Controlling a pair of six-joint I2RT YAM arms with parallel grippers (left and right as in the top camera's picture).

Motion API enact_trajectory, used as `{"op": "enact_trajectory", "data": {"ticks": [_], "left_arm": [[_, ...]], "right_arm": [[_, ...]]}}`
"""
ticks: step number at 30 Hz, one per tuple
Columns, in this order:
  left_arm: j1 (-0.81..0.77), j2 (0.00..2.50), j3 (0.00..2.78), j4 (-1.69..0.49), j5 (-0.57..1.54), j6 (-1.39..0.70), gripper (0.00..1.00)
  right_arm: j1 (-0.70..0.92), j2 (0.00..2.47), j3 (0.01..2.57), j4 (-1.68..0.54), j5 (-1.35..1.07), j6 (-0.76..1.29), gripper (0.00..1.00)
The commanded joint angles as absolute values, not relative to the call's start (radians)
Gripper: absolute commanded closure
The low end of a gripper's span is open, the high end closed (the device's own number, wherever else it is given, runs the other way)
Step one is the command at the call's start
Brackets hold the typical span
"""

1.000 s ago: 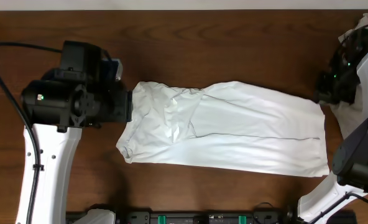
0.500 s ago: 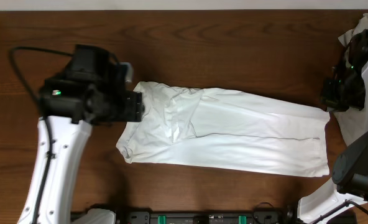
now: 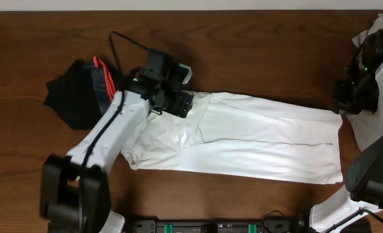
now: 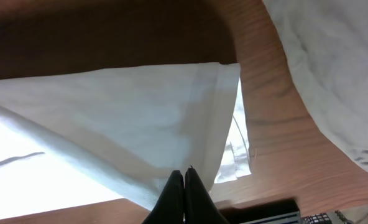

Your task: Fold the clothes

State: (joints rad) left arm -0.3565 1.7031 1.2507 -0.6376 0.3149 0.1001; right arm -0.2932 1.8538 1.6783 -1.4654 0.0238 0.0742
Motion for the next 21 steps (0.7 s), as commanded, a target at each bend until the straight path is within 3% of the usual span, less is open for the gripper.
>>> {"op": "enact_trajectory", "data": {"ticks": [1, 13, 19, 21], "left_arm": [[-0.355, 1.779, 1.250, -0.607, 0.321, 0.123, 0.26], [-0.357, 1.892, 1.250, -0.510, 0.322, 0.123, 0.27], [-0.365, 1.946, 1.250, -0.503, 0.322, 0.123, 0.36], [-0.366, 1.961, 1.250, -0.498, 0.322, 0.123, 0.44]], "right_arm": [[-0.287, 1.836, 1.681, -1.466, 0.019, 0.062, 0.99], [-0.287, 1.836, 1.681, -1.444, 0.019, 0.051, 0.99], [-0.287, 1.836, 1.681, -1.439, 0.019, 0.051, 0.99], [-0.287, 1.836, 1.681, -1.440, 0.019, 0.051, 0.99]]}}
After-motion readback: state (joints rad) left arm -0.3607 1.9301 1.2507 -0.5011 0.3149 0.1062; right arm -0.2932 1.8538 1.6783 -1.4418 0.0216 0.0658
